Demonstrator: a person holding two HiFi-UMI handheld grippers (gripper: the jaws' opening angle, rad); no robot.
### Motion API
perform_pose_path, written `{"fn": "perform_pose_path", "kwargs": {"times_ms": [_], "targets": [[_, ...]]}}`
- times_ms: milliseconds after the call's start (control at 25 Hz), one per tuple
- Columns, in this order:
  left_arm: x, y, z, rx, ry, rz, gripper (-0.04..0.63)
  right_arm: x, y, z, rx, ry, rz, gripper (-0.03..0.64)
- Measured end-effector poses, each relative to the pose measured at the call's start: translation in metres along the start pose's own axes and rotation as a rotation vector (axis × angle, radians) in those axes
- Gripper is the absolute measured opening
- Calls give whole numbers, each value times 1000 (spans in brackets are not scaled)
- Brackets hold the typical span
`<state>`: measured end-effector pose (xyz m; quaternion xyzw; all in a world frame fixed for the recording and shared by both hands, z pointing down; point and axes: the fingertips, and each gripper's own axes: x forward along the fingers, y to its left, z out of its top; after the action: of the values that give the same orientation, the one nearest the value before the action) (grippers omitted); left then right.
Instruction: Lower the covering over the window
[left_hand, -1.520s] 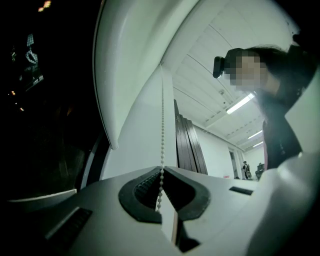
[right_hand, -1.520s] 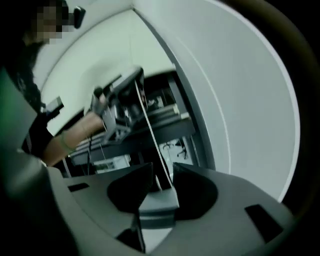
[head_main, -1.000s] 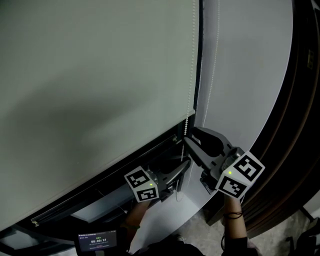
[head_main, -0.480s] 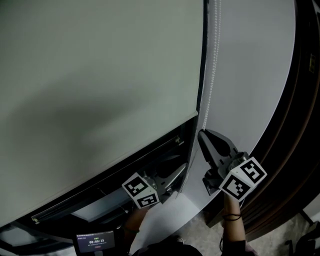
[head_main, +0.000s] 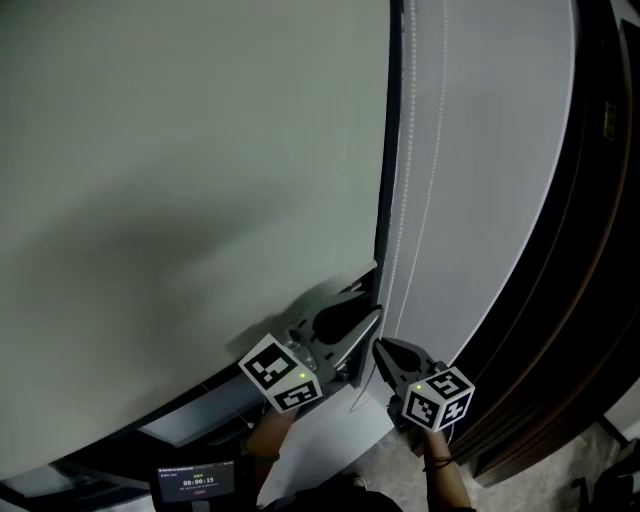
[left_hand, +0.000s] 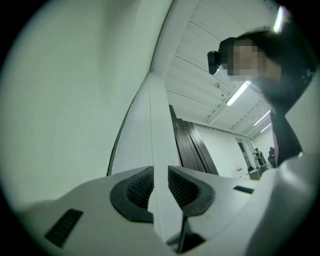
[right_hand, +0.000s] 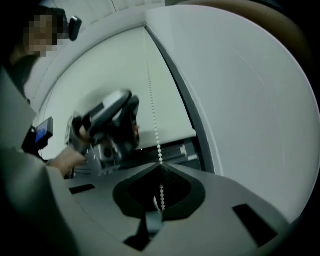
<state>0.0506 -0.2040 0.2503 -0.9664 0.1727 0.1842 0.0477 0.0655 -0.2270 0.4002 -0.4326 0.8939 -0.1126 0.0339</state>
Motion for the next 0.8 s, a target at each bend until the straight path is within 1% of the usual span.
{"fn": "perform_pose_path", "kwargs": {"times_ms": [80, 160, 200, 280, 440, 480, 520, 600, 680, 760, 800], "targets": [[5, 2, 2, 16, 4, 13, 74, 0, -1, -41, 49, 61, -9, 14], [11, 4, 4, 32, 10, 16, 73, -3, -1, -69, 117, 76, -10, 14], [14, 4, 5, 38, 14, 12, 73, -5, 0, -77, 142, 72, -9, 13], [19, 5, 9, 50, 22, -2, 74, -5, 6, -82, 162, 66, -1, 14], [29, -1, 18, 74, 28, -40, 72, -4, 15, -81, 121, 90, 9, 13], [32, -2, 19, 80, 32, -41, 61, -5, 15, -81, 124, 89, 13, 14], [33, -2, 19, 85, 37, -37, 36, -6, 15, -81, 133, 86, 16, 14], [32, -1, 19, 81, 35, -24, 19, -9, 16, -81, 149, 79, 20, 14], [30, -1, 19, 56, 23, -17, 10, -11, 19, -81, 147, 82, 22, 14], [30, 0, 20, 38, 17, -8, 8, -13, 21, -81, 111, 91, 24, 14], [30, 0, 20, 43, 14, 1, 6, -14, 23, -80, 80, 98, 23, 14]]}}
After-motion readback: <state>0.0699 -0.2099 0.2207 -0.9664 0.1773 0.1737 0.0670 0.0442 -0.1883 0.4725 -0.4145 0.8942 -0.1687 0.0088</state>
